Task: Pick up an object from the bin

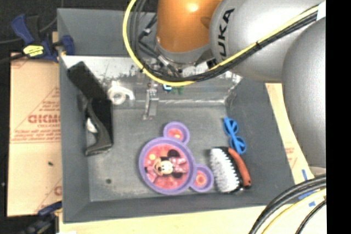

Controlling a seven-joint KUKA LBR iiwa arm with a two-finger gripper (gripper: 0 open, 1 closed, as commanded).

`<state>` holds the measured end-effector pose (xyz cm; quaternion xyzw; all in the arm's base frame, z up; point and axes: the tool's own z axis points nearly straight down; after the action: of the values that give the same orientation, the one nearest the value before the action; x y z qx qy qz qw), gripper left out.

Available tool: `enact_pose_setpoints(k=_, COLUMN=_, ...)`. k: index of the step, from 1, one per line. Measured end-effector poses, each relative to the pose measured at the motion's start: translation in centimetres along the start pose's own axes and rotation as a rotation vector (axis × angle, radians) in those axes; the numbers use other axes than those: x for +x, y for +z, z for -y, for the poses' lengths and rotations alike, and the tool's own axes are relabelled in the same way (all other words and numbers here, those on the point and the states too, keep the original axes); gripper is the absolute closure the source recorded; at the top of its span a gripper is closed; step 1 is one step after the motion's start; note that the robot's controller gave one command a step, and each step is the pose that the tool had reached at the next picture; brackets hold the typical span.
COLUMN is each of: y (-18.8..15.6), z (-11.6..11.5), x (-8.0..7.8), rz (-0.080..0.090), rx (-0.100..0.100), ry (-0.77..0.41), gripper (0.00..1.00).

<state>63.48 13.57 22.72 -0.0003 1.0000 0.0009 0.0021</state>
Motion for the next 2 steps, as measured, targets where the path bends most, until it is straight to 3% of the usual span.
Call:
enact_pose_setpoints(k=1, y=10.9, z=3.4, x=4.6, rz=-0.001, rx=0.000, ry=-0.551, gripper=0.00)
enact_pose_setpoints(k=2, y=7.7, z=7.7, x=5.3, rz=0.002, rx=-0.001, ry=-0.438, gripper=0.00)
